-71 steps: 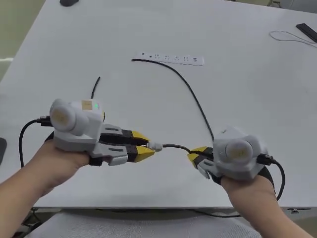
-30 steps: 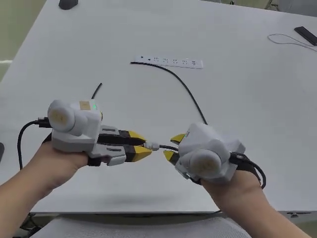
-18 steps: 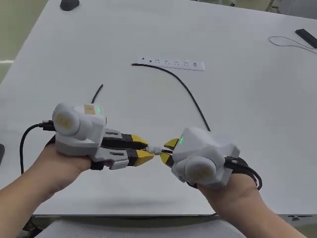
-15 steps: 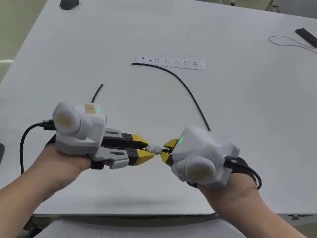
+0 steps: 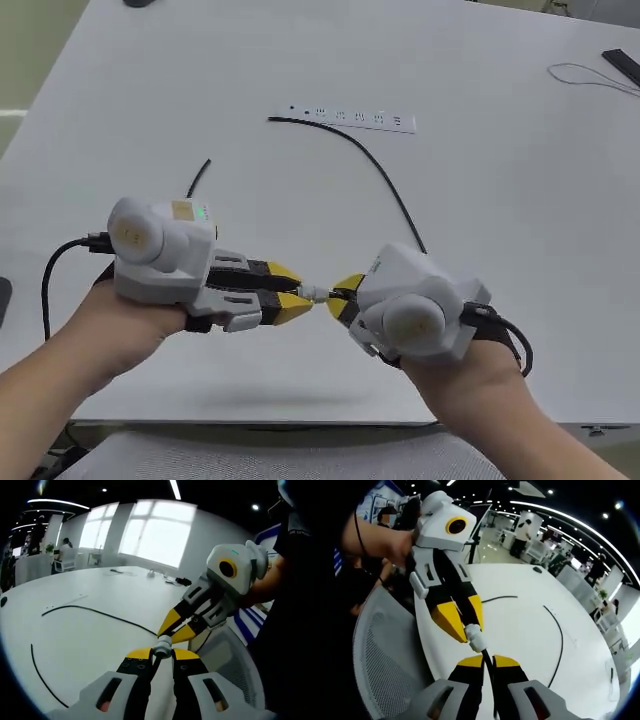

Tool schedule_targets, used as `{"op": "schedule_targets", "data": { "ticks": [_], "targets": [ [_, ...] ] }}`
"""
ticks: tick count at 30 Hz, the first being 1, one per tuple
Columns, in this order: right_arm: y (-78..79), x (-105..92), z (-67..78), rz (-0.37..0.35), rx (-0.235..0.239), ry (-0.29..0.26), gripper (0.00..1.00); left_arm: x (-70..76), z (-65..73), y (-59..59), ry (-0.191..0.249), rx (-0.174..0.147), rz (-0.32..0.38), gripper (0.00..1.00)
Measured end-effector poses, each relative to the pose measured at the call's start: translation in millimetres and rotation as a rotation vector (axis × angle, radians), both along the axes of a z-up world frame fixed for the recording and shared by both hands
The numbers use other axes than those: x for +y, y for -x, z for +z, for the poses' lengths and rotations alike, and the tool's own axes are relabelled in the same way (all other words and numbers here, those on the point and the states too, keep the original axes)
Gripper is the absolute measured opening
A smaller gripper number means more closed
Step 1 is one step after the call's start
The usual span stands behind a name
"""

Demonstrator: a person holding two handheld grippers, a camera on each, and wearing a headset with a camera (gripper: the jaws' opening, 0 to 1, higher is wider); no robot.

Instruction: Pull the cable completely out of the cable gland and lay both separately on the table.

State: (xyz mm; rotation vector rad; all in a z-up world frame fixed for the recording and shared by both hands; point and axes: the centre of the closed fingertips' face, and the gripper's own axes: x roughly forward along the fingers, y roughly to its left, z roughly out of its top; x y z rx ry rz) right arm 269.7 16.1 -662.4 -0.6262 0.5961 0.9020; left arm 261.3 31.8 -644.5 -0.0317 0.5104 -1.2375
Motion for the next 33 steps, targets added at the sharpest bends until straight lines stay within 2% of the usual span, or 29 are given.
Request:
{"op": "schedule_targets", "data": {
  "ticks": [3, 6, 15, 24, 29, 33],
  "targets": [
    [-2.3, -3.2, 1.0, -0.013, -0.007, -0.012, 0.01, 1.6, 1.6, -2.0, 0.004, -0.002, 0.008, 0.15],
    [-4.7, -8.8, -0.5, -0.060, 0.023, -0.045, 0.00, 3.6, 1.4, -3.2, 0.001, -0.006, 0.011, 0.15],
    [-9.3, -24.0, -6.6, -0.147, 0.067, -0.083, 0.00, 3.5, 3.3, -4.1, 0.005, -0.009, 0.020, 0.15],
    [-10.6, -37.8, -18.3, -0.249, 0.134, -0.139, 0.00, 2.6, 3.7, -4.1, 0.007, -0.011, 0.023, 0.15],
    [-9.4, -38.1, -24.0, -0.279, 0.165, -0.171, 0.00, -0.2, 1.7, -2.5, -0.003, -0.019, 0.016, 0.15],
    [-9.0, -37.7, -24.6, -0.286, 0.171, -0.181, 0.00, -0.1, 0.1, -2.7, -0.006, -0.018, 0.016, 0.15]
  ]
}}
